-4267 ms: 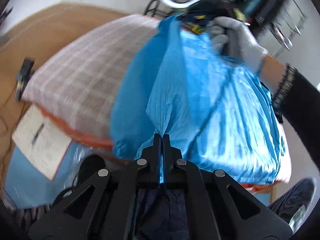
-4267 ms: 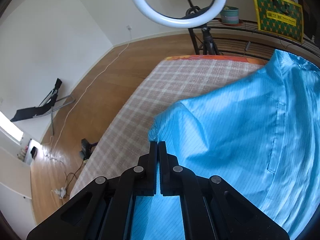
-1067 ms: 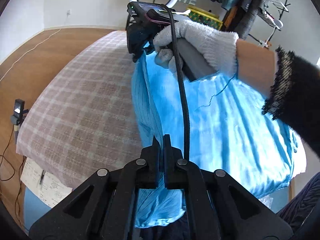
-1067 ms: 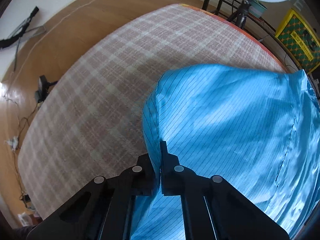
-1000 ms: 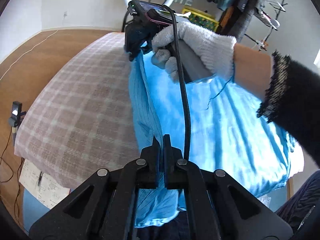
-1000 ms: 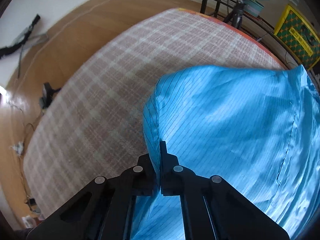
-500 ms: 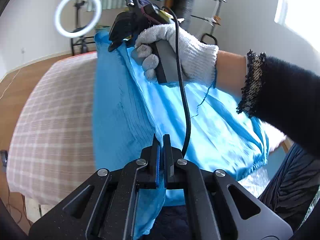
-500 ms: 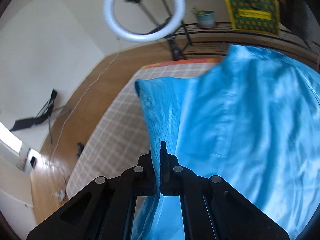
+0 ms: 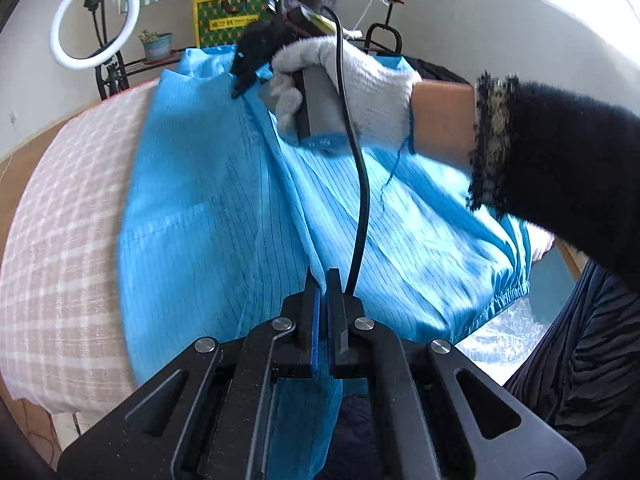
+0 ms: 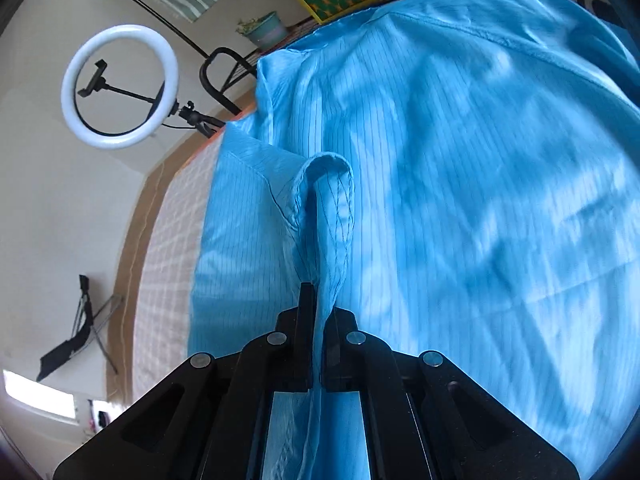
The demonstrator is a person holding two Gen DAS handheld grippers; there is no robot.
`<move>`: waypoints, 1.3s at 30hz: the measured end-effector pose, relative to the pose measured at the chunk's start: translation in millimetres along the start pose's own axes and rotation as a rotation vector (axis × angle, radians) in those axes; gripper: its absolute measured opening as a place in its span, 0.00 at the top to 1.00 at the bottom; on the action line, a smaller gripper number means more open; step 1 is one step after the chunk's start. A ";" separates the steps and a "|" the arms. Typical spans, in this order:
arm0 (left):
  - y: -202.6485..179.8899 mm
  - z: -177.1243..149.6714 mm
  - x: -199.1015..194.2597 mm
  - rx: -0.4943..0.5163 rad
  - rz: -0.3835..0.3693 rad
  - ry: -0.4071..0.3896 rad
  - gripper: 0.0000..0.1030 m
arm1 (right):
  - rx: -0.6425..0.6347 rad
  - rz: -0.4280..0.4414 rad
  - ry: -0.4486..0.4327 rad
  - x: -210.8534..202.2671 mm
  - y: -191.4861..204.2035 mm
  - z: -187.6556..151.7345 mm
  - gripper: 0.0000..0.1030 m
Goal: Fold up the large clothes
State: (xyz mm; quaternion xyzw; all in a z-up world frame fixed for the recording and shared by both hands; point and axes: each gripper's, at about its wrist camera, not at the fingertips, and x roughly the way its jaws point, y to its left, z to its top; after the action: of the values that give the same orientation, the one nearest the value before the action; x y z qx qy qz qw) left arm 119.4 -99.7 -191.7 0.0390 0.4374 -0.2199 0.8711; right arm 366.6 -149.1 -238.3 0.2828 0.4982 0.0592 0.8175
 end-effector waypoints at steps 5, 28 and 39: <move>-4.2 -3.7 -2.5 0.003 -0.011 0.032 1.00 | -0.079 -0.019 0.005 7.6 10.7 1.0 0.99; 115.1 -68.7 -102.7 -0.326 -0.017 -0.032 0.83 | -0.478 -0.056 -0.083 -152.7 47.2 -102.4 0.65; 111.2 -88.7 -34.4 -0.327 -0.054 0.171 0.89 | -0.643 0.069 0.173 -100.0 84.0 -232.7 0.83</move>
State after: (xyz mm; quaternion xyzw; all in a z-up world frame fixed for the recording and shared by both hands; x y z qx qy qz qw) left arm 81.9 35.5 -233.2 -0.0963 0.5406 -0.1652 0.8193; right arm 135.2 -23.1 -196.4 0.0210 0.5119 0.2646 0.8170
